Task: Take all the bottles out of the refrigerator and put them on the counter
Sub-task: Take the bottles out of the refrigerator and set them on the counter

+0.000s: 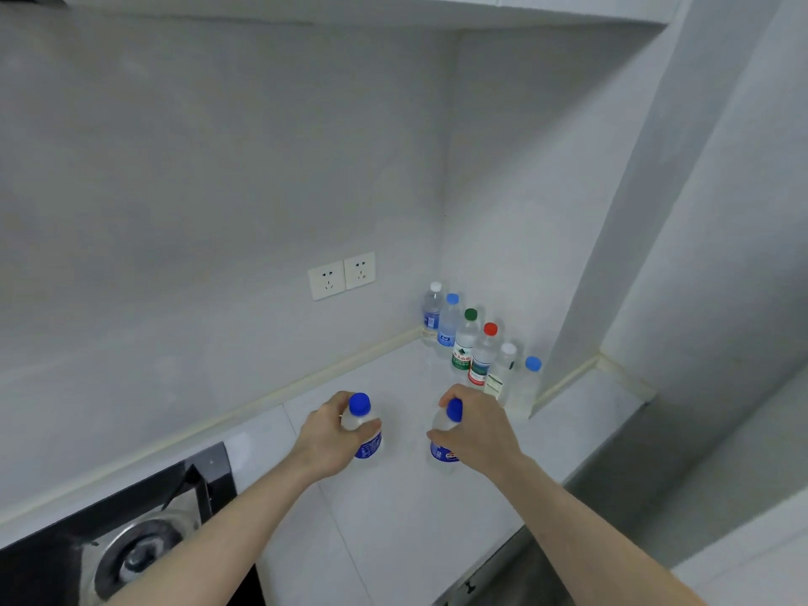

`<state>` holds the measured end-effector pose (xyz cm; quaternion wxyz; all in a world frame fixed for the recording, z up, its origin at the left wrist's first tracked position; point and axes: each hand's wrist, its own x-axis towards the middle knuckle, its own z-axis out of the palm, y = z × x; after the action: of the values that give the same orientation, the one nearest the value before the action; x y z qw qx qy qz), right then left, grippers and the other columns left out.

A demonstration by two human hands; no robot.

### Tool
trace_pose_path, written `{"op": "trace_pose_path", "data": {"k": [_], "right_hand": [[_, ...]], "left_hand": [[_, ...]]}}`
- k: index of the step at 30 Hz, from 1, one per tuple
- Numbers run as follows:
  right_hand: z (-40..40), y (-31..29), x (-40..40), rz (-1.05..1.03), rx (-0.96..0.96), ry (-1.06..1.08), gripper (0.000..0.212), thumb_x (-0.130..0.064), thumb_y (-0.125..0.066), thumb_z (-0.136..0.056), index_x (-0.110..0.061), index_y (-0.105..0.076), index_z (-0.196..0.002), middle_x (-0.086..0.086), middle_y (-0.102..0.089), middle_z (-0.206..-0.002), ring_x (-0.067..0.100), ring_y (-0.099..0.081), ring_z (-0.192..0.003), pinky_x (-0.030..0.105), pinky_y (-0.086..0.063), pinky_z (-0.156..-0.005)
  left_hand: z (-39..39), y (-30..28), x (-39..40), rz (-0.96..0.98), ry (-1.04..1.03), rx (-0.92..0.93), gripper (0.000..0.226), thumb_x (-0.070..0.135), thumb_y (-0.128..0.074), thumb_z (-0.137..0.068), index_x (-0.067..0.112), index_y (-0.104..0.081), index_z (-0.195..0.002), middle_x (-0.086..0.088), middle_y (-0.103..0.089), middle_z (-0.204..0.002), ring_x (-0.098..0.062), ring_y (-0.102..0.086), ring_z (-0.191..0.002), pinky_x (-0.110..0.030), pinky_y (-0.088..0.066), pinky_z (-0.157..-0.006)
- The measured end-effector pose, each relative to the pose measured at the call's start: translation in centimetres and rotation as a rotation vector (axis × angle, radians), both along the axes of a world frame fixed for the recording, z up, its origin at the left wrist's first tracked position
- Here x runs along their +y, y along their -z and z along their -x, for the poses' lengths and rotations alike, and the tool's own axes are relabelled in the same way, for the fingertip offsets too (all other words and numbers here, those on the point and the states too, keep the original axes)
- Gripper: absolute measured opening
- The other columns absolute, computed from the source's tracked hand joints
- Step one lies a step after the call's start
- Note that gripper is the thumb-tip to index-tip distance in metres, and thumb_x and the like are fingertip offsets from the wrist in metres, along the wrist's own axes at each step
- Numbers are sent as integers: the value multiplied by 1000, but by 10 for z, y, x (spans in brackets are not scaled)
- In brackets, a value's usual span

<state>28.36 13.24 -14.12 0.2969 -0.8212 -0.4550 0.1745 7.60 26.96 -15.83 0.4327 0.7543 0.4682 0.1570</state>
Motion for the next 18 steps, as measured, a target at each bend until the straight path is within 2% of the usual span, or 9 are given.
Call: {"op": "trace_pose_path", "data": {"k": [6, 10, 18], "right_hand": [[-30, 25, 45, 59, 27, 52, 41, -33, -83, -70, -29, -58, -103, -8, -58, -103, 14, -57, -94, 27, -52, -80], [-54, 44, 75, 54, 15, 86, 41, -33, -82, -72, -25, -59, -106, -5, -58, -104, 17, -57, -92, 28, -50, -77], [-109, 89, 123, 2, -8, 132, 40, -30, -81, -73, -23, -61, -107, -4, -60, -104, 18, -58, -94, 35, -53, -81]], "left_hand": [[-54, 18, 40, 61, 27, -5, 35, 44, -75, -86, 29, -60, -113, 8, -66, -101, -13, -61, -86, -24, -47, -70], [-97, 36, 79, 96, 19, -2, 36, 43, -78, -83, 29, -61, -112, 9, -68, -108, -18, -67, -98, -32, -54, -83], [-177, 79, 138, 98, -15, 40, 46, 42, -77, -86, 23, -57, -123, 1, -63, -118, -23, -63, -103, -30, -48, -78]]}}
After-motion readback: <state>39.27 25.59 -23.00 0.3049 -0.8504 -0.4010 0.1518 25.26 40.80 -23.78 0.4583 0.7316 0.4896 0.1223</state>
